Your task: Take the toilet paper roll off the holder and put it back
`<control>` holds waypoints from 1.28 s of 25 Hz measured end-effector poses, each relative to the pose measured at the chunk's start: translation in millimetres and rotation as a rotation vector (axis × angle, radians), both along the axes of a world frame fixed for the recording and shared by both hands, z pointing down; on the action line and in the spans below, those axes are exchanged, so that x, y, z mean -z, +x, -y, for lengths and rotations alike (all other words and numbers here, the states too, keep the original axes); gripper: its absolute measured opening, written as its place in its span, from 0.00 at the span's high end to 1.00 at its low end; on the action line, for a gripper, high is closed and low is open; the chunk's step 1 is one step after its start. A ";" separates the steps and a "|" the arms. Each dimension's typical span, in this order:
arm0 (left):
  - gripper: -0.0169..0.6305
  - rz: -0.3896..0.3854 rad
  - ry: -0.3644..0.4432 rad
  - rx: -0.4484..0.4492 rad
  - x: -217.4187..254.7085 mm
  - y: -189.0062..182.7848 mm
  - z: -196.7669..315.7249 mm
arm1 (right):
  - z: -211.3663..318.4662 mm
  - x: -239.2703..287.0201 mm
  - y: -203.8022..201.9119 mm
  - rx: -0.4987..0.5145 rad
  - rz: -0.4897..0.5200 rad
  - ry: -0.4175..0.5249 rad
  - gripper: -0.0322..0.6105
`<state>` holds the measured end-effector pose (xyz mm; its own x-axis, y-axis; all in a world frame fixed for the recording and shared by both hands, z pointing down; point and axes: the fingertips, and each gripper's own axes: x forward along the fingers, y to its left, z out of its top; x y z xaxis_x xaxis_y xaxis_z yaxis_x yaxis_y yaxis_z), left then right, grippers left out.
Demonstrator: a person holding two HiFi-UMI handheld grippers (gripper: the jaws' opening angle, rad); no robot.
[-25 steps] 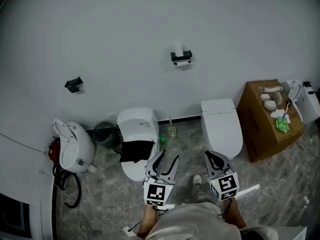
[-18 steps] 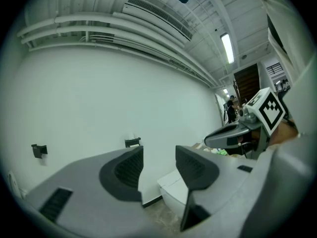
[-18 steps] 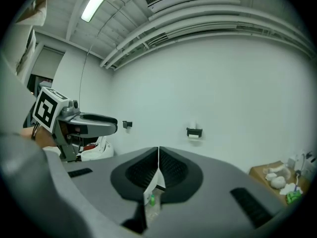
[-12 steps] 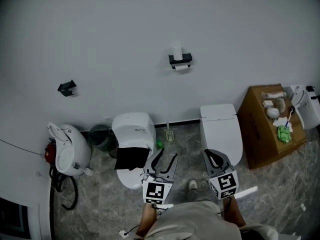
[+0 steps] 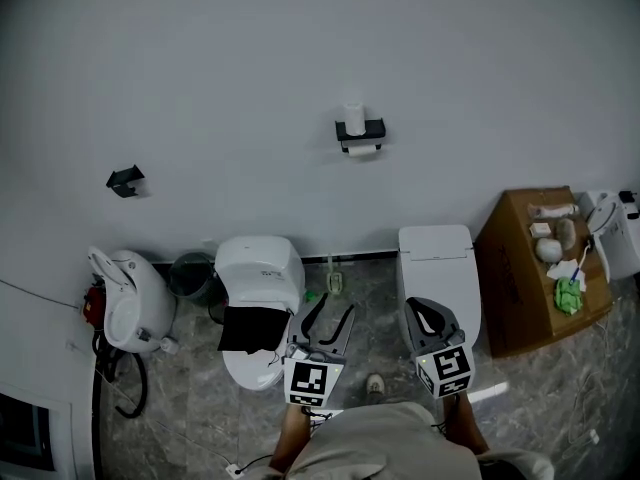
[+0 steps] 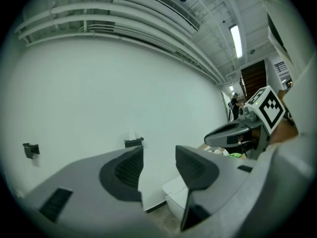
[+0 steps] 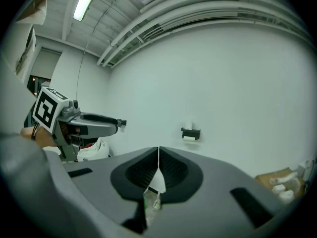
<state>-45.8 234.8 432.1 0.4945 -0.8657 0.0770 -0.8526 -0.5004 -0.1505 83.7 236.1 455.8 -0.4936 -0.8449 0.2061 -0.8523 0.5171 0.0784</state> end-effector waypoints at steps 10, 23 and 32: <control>0.65 0.006 0.000 0.047 5.7 34.1 56.7 | 60.6 6.6 33.3 0.052 0.003 0.004 0.95; 0.65 0.022 0.002 0.058 4.9 49.7 96.2 | 100.4 -2.3 51.1 0.053 0.019 -0.005 0.95; 0.65 0.017 0.009 0.061 5.7 47.4 114.8 | 117.1 0.5 49.6 0.051 0.015 0.005 0.95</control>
<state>1.6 119.9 426.4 0.4399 -0.8947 0.0773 -0.8785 -0.4465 -0.1699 133.3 119.0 455.3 -0.5393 -0.8193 0.1946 -0.8258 0.5598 0.0682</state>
